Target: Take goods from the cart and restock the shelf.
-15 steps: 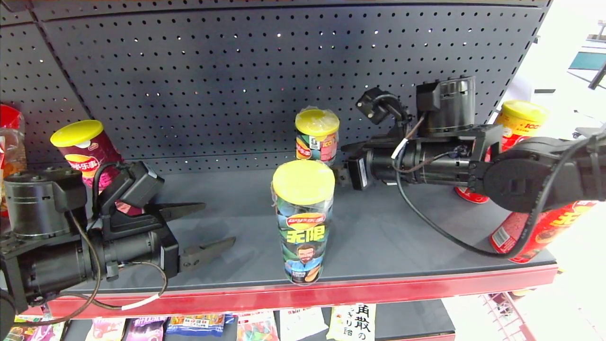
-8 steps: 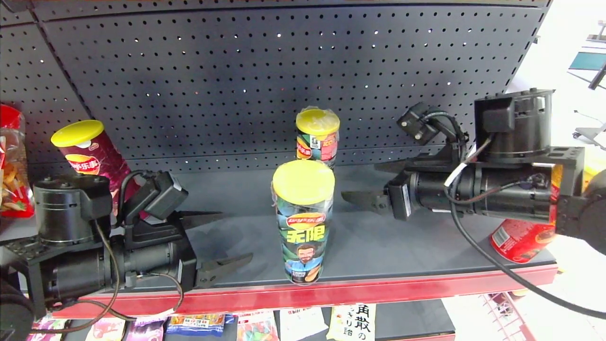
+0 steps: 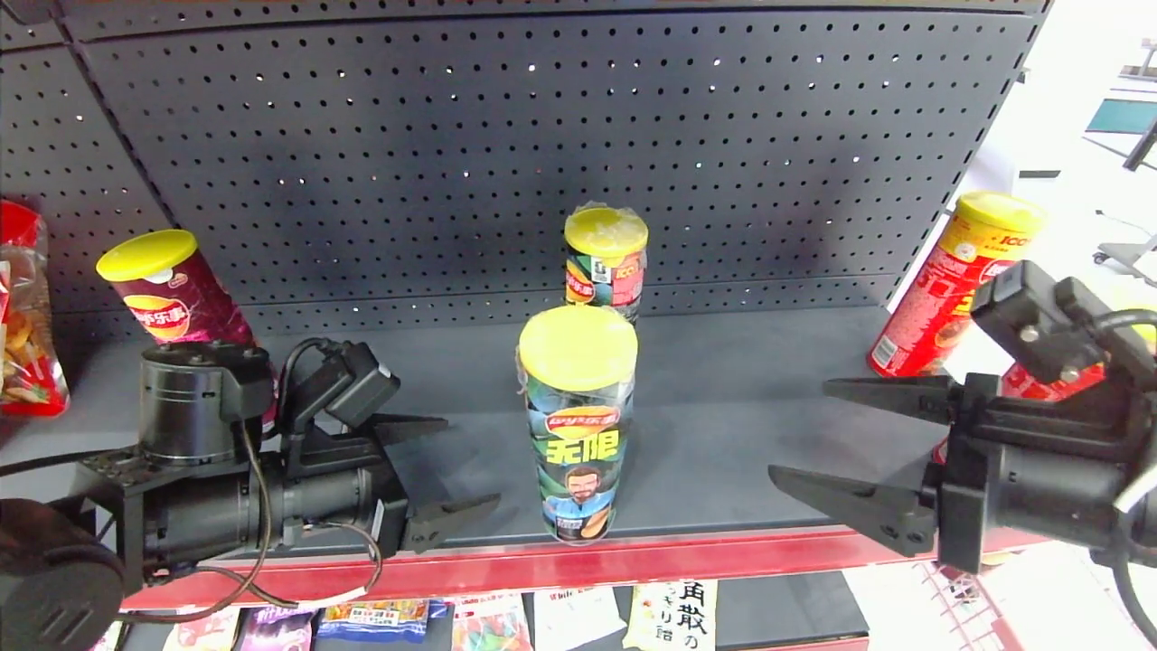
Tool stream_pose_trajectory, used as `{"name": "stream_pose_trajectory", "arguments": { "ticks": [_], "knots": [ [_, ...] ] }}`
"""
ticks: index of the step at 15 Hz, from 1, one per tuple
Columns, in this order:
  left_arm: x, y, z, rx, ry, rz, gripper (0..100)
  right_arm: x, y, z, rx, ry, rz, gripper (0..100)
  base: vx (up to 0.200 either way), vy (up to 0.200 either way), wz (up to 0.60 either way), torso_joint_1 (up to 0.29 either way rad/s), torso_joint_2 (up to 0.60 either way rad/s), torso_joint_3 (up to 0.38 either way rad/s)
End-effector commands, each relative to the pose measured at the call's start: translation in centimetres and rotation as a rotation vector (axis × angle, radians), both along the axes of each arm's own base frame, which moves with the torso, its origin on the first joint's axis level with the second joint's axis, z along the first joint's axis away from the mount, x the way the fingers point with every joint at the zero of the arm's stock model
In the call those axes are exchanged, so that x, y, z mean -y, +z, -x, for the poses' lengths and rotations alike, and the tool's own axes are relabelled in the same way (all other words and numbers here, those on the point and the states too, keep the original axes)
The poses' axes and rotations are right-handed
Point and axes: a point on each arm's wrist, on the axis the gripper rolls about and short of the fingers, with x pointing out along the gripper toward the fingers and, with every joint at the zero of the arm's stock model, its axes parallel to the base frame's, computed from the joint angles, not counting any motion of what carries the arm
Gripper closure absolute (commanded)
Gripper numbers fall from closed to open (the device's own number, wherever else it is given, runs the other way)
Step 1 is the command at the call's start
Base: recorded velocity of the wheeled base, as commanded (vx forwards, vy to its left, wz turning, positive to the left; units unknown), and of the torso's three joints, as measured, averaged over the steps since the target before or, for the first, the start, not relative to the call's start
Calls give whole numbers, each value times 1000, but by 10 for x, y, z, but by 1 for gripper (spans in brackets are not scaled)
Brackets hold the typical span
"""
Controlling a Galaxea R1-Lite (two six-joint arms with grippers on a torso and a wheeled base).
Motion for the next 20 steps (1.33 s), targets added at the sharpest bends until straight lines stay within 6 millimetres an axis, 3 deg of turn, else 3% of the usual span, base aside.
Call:
{"name": "stream_pose_trajectory", "arguments": {
  "ticks": [1,9,20],
  "knots": [
    [4,-9,-5,-26,-9,-18,0,9,7,13,34,-2,-35,0,0,0,0,0,0,0],
    [24,-16,-23,-25,-45,-36,0,14,10,18,42,-19,-57,0,0,0,0,0,0,0],
    [36,-17,-35,-14,-59,-38,0,14,10,18,38,-20,-59,0,0,0,0,0,0,0]
  ]
}}
